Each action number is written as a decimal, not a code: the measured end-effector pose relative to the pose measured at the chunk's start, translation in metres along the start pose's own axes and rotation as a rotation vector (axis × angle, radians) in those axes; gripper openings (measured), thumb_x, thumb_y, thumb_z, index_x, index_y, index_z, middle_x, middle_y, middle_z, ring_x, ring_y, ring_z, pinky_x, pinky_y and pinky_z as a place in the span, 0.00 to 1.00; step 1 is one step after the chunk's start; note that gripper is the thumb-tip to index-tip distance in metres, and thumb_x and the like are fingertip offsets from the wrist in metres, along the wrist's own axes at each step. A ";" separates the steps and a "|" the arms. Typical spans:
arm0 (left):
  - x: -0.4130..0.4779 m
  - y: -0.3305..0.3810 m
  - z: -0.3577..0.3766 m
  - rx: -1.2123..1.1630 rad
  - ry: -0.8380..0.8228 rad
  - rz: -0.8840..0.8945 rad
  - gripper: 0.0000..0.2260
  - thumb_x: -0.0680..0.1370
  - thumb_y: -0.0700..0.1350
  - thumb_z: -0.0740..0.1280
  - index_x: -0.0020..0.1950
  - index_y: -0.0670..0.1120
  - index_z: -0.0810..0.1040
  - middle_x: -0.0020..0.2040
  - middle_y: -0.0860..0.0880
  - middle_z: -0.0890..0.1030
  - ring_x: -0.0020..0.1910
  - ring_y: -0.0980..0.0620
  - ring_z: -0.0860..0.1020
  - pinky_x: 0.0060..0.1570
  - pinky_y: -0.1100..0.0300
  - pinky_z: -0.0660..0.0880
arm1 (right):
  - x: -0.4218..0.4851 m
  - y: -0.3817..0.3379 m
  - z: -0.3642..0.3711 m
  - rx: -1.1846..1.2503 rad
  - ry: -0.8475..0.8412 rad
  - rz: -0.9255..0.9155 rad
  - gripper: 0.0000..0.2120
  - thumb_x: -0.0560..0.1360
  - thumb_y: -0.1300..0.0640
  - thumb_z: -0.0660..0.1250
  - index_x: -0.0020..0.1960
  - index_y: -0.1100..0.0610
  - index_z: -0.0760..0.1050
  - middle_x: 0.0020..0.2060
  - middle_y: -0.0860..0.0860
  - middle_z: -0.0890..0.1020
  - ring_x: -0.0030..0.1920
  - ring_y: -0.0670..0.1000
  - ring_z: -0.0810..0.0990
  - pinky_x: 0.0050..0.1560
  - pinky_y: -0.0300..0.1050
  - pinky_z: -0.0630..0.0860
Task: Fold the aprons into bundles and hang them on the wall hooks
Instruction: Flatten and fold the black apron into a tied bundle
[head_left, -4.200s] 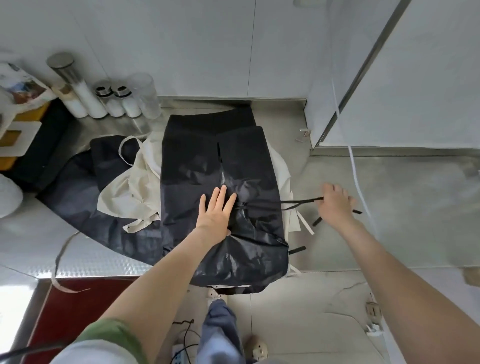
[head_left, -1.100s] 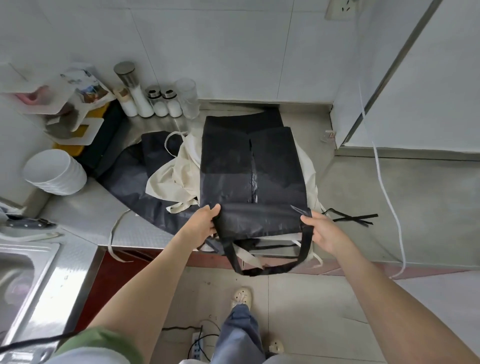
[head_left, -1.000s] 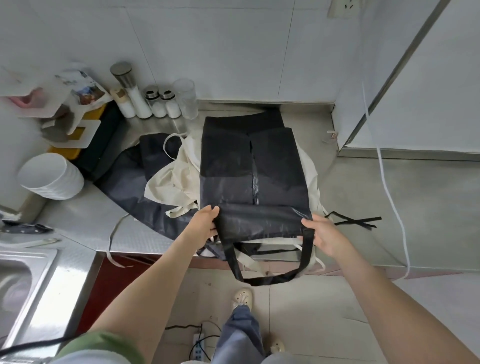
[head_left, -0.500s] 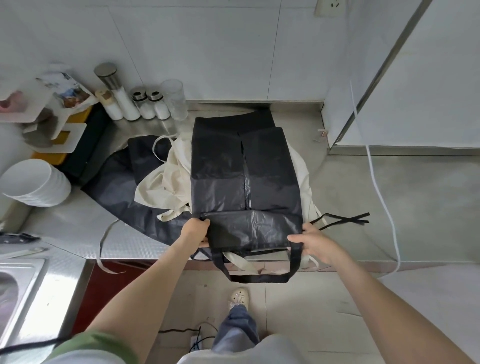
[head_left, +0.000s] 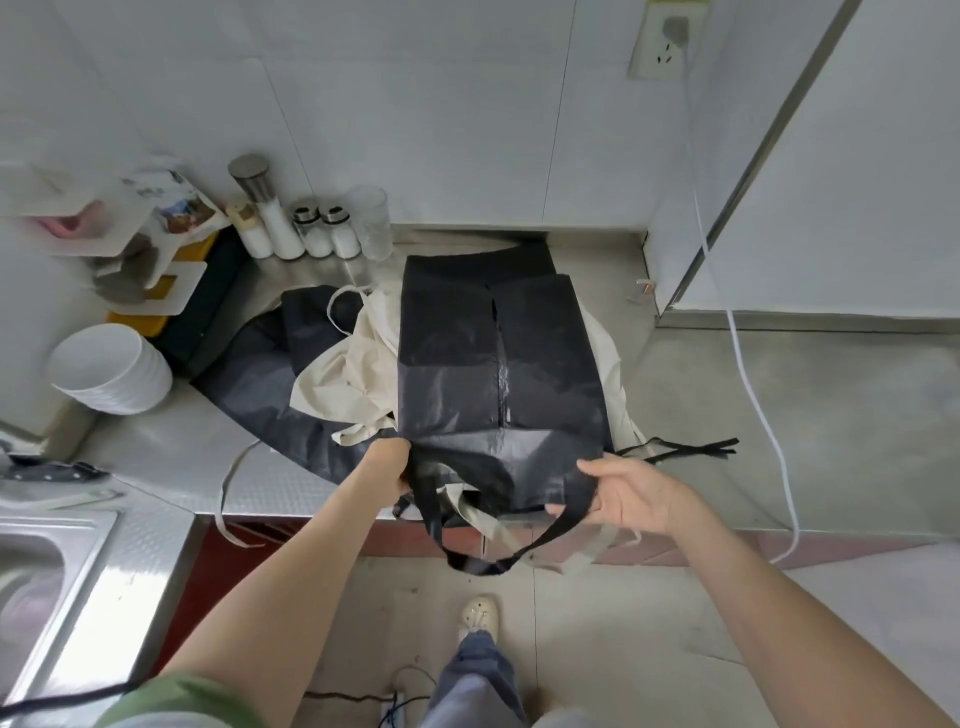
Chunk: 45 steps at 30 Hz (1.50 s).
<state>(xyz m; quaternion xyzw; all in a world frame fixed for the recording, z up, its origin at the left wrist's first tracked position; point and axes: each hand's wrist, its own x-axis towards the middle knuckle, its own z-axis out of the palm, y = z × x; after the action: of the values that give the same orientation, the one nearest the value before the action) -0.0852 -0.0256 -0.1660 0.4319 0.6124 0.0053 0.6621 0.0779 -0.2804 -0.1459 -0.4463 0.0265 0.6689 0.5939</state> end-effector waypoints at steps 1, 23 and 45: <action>-0.004 0.006 -0.001 -0.023 -0.003 -0.001 0.09 0.83 0.38 0.54 0.57 0.37 0.72 0.46 0.41 0.76 0.39 0.44 0.75 0.45 0.46 0.75 | 0.000 -0.007 0.002 0.080 0.017 -0.072 0.16 0.75 0.65 0.63 0.62 0.61 0.72 0.54 0.62 0.81 0.49 0.65 0.83 0.51 0.60 0.80; 0.034 0.047 -0.001 1.900 -0.279 1.420 0.45 0.68 0.47 0.71 0.78 0.51 0.47 0.79 0.43 0.50 0.77 0.46 0.53 0.74 0.51 0.45 | 0.071 -0.070 0.013 0.148 0.230 -0.534 0.23 0.76 0.78 0.46 0.58 0.57 0.68 0.65 0.60 0.71 0.60 0.56 0.78 0.50 0.55 0.81; 0.026 0.067 0.035 1.127 -0.081 0.525 0.13 0.80 0.42 0.58 0.63 0.41 0.73 0.60 0.42 0.78 0.59 0.43 0.75 0.53 0.58 0.70 | 0.029 -0.160 0.009 0.028 -0.016 -0.339 0.22 0.76 0.59 0.58 0.70 0.54 0.68 0.46 0.58 0.82 0.44 0.54 0.83 0.48 0.50 0.81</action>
<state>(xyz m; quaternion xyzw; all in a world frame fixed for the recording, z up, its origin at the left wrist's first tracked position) -0.0152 0.0108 -0.1526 0.8508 0.3690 -0.1725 0.3319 0.2067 -0.2061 -0.0789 -0.4309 -0.0447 0.5621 0.7045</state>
